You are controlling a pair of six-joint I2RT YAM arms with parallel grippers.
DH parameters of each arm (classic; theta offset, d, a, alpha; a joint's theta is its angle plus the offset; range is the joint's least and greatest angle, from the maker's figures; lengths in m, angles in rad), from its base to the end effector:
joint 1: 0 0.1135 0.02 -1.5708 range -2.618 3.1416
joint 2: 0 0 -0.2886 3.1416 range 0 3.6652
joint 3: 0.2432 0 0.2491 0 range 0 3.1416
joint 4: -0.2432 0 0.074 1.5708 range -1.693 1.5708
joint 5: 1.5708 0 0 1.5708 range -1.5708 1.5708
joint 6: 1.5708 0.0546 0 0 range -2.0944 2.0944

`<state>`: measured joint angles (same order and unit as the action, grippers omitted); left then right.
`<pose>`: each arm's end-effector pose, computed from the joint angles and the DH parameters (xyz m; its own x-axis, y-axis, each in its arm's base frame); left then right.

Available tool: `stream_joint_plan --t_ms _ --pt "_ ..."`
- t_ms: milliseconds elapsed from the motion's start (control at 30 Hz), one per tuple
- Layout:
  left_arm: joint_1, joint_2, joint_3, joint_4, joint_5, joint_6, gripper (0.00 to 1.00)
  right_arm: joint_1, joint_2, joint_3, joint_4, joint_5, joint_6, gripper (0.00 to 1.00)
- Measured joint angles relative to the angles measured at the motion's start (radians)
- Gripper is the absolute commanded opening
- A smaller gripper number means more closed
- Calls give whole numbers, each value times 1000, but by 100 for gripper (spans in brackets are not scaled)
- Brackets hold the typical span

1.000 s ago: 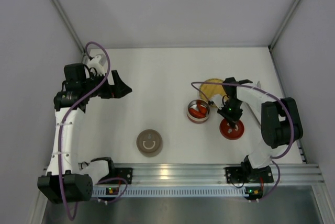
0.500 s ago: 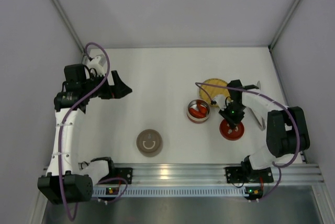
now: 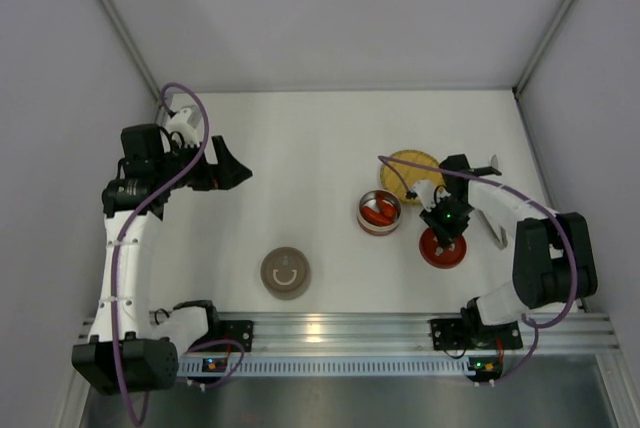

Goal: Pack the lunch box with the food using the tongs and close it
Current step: Adjust the box lid, then close the box lid on the packing box.

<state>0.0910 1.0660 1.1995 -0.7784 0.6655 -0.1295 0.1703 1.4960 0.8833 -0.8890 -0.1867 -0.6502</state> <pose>0.2077 -0.0149 0.3874 -0.6478 -0.1611 -0.7445 0.3391 0.8142 -0.4713 0.2344 0.0506 0.1840 -0.6741 -0.7195 -0.1670 -0.7378 0.6668 0.1056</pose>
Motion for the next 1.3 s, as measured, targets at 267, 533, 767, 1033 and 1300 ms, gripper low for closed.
stream_joint_plan --t_ms 267,533,767,1033,1300 --pt "0 -5 -14 10 0 -10 98 -31 -40 -24 20 -35 -1 0" --pt "0 -10 -24 14 101 3 98 -32 -105 312 -181 -84 -138 0" --pt "0 43 2 14 220 24 98 -2 9 704 -339 -103 -293 0" --pt "29 56 31 18 227 26 98 196 180 735 -399 -91 -357 0" --pt "62 55 31 18 227 27 98 359 276 780 -417 -97 -430 0"
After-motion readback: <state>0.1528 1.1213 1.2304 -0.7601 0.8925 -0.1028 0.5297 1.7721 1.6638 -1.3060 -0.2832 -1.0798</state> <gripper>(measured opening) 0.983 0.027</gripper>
